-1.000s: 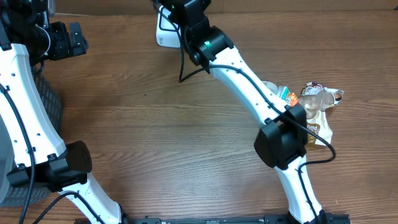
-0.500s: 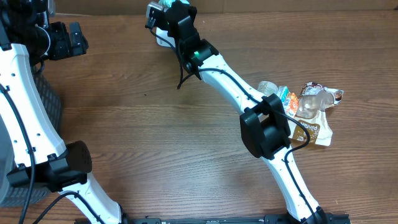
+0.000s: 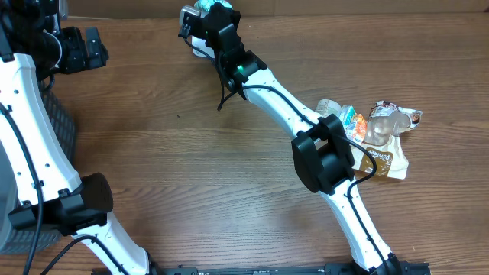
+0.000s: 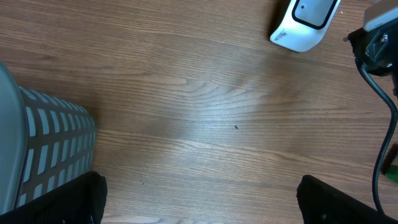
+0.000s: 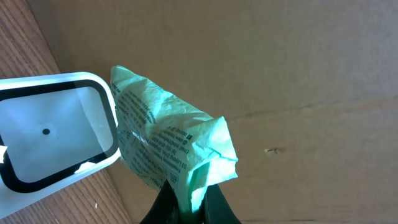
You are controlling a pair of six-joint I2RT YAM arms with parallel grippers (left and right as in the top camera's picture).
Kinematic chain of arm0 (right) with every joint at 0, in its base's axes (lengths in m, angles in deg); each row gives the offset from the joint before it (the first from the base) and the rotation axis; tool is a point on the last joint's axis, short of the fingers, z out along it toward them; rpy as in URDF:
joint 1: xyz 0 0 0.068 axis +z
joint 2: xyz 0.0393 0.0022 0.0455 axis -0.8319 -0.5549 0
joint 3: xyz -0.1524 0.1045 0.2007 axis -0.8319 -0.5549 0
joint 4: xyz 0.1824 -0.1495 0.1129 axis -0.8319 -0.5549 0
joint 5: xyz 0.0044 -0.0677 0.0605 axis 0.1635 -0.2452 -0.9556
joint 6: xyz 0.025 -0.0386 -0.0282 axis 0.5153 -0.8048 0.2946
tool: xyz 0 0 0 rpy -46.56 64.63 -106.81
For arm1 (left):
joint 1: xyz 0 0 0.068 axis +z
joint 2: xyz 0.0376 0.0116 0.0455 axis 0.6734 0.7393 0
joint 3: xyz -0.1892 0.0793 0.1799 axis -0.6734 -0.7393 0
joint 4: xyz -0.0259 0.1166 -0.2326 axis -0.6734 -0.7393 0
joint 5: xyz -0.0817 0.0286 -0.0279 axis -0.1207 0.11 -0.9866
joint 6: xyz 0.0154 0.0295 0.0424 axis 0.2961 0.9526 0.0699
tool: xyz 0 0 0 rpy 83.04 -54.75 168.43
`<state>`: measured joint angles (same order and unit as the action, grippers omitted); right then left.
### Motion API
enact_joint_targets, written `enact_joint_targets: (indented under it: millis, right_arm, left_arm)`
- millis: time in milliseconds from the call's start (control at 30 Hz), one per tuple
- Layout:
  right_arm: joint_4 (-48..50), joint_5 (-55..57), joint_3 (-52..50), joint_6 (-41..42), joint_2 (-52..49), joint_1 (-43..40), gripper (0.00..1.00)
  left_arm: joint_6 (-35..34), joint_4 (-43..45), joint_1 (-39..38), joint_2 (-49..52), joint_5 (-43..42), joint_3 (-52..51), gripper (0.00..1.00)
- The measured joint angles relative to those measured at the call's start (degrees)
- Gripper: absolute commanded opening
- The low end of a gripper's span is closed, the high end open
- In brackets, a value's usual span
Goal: Scan the item barcode
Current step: 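Hold the wipes pouch barcode in front of the white scanner, then carry the wipes pouch right and drop it beside the jar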
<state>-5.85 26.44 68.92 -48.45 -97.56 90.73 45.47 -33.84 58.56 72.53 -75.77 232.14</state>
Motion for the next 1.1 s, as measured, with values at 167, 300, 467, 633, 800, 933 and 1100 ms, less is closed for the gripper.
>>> enact_joint_targets:
  millis: [167, 300, 467, 633, 800, 933, 1100]
  right_arm:
    - [-1.38, -0.13, 0.02, 4.48, 0.02, -0.02, 0.04]
    - [-7.17, -1.75, 0.02, 11.50, 0.11, -0.31, 0.04]
    - [-17.33, -3.26, 0.00, 23.19, 3.72, -1.14, 0.04]
    - [-35.63, -6.47, 0.00, 40.68, 14.32, -1.95, 0.04]
    - [-52.74, -18.80, 0.13, 54.45, 26.86, -4.42, 0.04]
    - [-63.21, -31.17, 0.63, 61.64, 33.31, -9.53, 0.04]
    - [-74.97, -41.77, 0.76, 68.50, 36.48, -19.56, 0.04]
  left_arm:
    - [0.00, 0.00, 0.00, 0.00, 0.00, 0.00, 1.00]
    - [0.00, 0.00, 0.00, 0.00, 0.00, 0.00, 0.99]
    - [0.02, 0.02, 0.00, 0.00, 0.00, 0.00, 1.00]
    - [0.00, 0.00, 0.00, 0.00, 0.00, 0.00, 1.00]
    - [0.02, 0.02, 0.00, 0.00, 0.00, 0.00, 1.00]
    - [0.00, 0.00, 0.00, 0.00, 0.00, 0.00, 1.00]
    - [0.00, 0.02, 0.00, 0.00, 0.00, 0.00, 1.00]
